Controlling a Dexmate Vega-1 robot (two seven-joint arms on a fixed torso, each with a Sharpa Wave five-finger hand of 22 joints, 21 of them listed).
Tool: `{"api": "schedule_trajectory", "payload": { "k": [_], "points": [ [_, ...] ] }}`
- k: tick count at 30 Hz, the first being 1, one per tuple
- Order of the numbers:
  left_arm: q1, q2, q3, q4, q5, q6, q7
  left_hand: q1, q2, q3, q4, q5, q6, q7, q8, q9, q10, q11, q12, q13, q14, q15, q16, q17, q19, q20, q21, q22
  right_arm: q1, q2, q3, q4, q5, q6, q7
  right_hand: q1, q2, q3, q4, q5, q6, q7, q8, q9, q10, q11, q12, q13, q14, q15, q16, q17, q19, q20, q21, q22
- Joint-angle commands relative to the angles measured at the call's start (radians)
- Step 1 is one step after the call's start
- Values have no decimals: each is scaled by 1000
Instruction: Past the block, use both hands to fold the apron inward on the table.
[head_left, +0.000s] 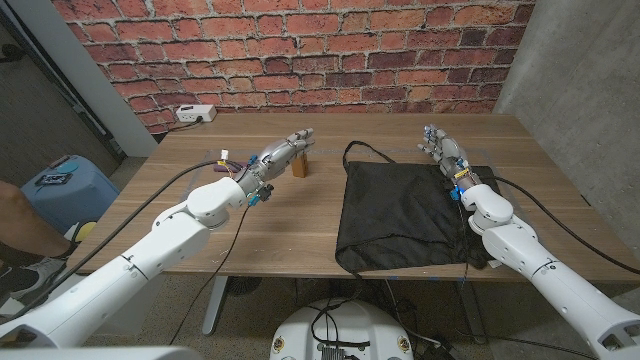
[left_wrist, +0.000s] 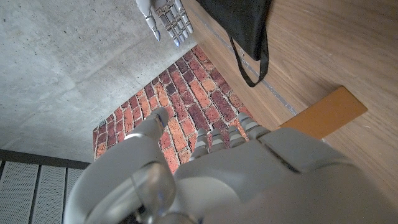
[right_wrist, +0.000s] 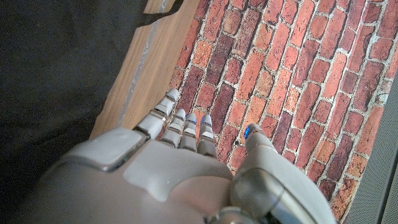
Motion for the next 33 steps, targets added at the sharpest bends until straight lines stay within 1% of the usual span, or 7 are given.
{"api": "schedule_trajectory", "payload": {
  "k": [1, 12, 13, 24, 26, 28, 33],
  "points": [
    [13, 53, 9, -57, 31, 17, -25, 7, -5, 0, -11, 5, 11, 2, 4, 1, -7, -2, 0, 1, -8, -1, 0, 3, 6, 5, -2, 5, 9, -24, 2, 5, -19, -1, 16, 10, -2, -1, -5, 0, -1, 1, 2, 5, -5, -3, 4, 5, -3, -20, 7, 1, -6, -43, 8, 3],
    [37, 105, 6, -104, 82, 16, -32, 11, -5, -6, -21, 5, 17, 3, 3, 2, -6, -1, 0, 1, -8, 1, 1, 4, 8, 10, -10, 6, 10, -56, 19, -14, -23, -18, 13, 9, -1, -3, -5, -1, -3, 1, 2, 5, -7, -3, 4, 5, -4, -20, 8, 1, -6, -43, 8, 3],
    [37, 108, 7, -106, 90, 14, -33, 11, -2, -9, -23, 5, 16, 7, 1, 2, -8, 5, 0, 2, -9, 7, 2, 4, 8, 16, -13, 6, 9, -59, 22, -17, -23, -19, 12, 9, -1, -3, -5, -1, -3, 2, 2, 5, -6, -3, 5, 5, -5, -20, 8, 1, -6, -42, 8, 3],
    [56, 156, 13, -151, 194, -8, -34, 3, 0, -17, -18, 1, 19, 0, 1, 3, -5, 2, 2, 2, -8, 8, 4, 6, 11, 18, -16, 7, -12, -89, 50, -44, -13, -38, -3, 10, -2, -3, -8, -1, -4, 3, 2, 5, -8, -3, 5, 5, -5, -19, 9, 1, -6, -42, 8, 3],
    [64, 158, 13, -154, 205, -19, -32, -7, 1, -27, -9, -3, 21, -4, 1, 3, -5, 0, 2, 2, -8, 8, 5, 7, 17, 36, -16, 8, -14, -95, 55, -46, -11, -42, -3, 10, -1, -3, -8, -1, -3, 2, 2, 5, -7, -3, 5, 5, -5, -19, 9, 1, -6, -43, 8, 3],
    [68, 168, 16, -166, 224, -15, -35, -12, 3, -30, -5, -5, 25, -11, 2, 3, -2, -4, 3, 3, -7, 9, 6, 8, 21, 44, -16, 9, -17, -101, 60, -47, -9, -43, -1, 10, -1, -3, -8, -1, -4, 3, 2, 5, -7, -3, 5, 5, -6, -19, 9, 1, -6, -42, 8, 3],
    [80, 186, 22, -197, 268, -10, -38, -19, 4, -37, 1, -9, 32, -13, 4, 4, 1, -9, 4, 3, -5, 7, 7, 8, 24, 29, -17, 9, -26, -115, 72, -49, -5, -44, 3, 11, -1, -3, -9, -1, -4, 4, 3, 5, -8, -2, 5, 5, -6, -18, 9, 0, -6, -42, 8, 3]
  ]
}}
